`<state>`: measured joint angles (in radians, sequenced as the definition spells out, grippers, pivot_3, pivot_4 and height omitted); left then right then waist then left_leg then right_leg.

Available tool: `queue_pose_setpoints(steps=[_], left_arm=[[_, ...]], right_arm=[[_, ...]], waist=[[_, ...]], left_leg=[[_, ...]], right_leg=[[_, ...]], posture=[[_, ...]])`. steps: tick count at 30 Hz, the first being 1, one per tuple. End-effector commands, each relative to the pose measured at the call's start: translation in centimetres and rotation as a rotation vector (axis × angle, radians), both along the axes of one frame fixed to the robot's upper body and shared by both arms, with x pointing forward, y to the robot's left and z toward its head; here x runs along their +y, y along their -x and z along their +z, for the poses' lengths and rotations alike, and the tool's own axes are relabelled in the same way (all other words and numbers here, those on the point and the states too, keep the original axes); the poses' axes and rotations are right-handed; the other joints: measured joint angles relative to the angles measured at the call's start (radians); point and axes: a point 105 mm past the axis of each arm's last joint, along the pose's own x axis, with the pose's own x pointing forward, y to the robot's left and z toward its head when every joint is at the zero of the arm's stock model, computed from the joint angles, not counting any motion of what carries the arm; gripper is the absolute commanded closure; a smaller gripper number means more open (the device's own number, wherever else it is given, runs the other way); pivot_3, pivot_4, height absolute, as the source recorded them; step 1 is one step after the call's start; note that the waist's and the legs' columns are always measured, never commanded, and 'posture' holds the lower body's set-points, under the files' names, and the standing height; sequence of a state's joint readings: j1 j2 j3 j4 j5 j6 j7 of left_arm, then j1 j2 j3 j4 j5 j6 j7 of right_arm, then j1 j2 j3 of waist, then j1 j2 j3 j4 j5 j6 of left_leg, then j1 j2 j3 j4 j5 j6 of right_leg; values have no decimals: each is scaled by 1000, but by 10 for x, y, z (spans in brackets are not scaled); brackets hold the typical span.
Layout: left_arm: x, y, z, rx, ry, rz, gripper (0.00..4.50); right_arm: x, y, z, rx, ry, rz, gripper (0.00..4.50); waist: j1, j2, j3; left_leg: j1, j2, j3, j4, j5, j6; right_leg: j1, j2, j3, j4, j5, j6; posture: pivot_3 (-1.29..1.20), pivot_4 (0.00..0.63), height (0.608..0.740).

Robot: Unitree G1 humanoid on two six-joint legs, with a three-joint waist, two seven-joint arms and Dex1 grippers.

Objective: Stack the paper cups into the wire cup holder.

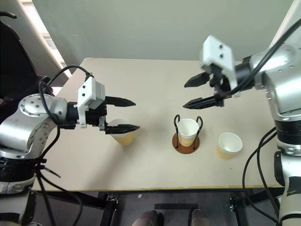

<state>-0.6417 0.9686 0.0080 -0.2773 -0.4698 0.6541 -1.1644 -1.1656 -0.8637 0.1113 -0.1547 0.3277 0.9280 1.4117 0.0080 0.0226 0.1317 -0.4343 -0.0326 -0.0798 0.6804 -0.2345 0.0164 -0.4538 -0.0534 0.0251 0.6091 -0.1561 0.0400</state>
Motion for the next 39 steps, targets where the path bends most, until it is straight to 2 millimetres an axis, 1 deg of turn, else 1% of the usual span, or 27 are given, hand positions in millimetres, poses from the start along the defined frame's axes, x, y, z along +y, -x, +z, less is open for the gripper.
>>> queue_pose_setpoints(steps=[1,4,8,14,20,25,28,31,38,39], left_arm=[[4,10,-4,-34,-122,5,0],[14,10,-13,-6,-249,59,0],[26,2,-25,-37,-387,121,0],[38,-12,-39,-57,-480,161,0],[37,-24,-44,-60,-490,164,0],[29,-33,-54,-60,-493,124,0],[23,-34,-58,-50,-483,76,561],[24,-35,-60,-42,-494,48,1693],[25,-26,-61,0,-498,-47,4287],[24,-25,-60,2,-495,-55,4476]], right_arm=[[-4,13,10,2,-54,-8,1215],[-6,15,10,54,-110,-23,1215],[-5,16,7,82,-132,-27,1215],[-3,16,4,97,-140,-18,1215],[-2,15,2,99,-141,-22,1215],[-3,14,0,101,-140,-32,1215],[-4,14,-2,111,-146,-42,1187],[-4,14,-3,120,-154,-49,1187],[-8,16,-4,105,-176,-52,1187],[-9,17,-4,101,-178,-49,1187]], waist=[[0,0,0],[0,0,0],[0,0,0],[0,0,0],[0,0,0],[0,0,0],[1,0,0],[0,0,0],[1,0,0],[1,0,0]], left_leg=[[0,0,0,0,0,0],[1,0,-1,-1,1,-1],[2,0,-1,-2,1,-2],[3,0,-1,-3,1,-2],[3,0,-2,-5,1,-2],[3,0,-2,-6,1,-3],[3,0,-2,-6,0,-3],[1,0,-2,-6,0,-3],[-1,0,-2,-6,1,-3],[-1,0,-2,-6,1,-3]], right_leg=[[0,0,0,0,-1,0],[-1,0,0,1,-1,-1],[-1,0,1,2,0,-2],[-1,0,1,3,1,-3],[-1,0,1,3,1,-4],[-2,0,1,3,1,-4],[-2,0,1,2,1,-4],[-4,0,1,2,2,-3],[-5,0,0,2,2,-2],[-4,0,1,2,2,-2]], posture=[[0,150,740],[0,150,740],[0,150,740],[0,150,740],[0,150,740],[0,150,740],[0,150,740],[0,150,740],[0,150,740],[0,150,740]])
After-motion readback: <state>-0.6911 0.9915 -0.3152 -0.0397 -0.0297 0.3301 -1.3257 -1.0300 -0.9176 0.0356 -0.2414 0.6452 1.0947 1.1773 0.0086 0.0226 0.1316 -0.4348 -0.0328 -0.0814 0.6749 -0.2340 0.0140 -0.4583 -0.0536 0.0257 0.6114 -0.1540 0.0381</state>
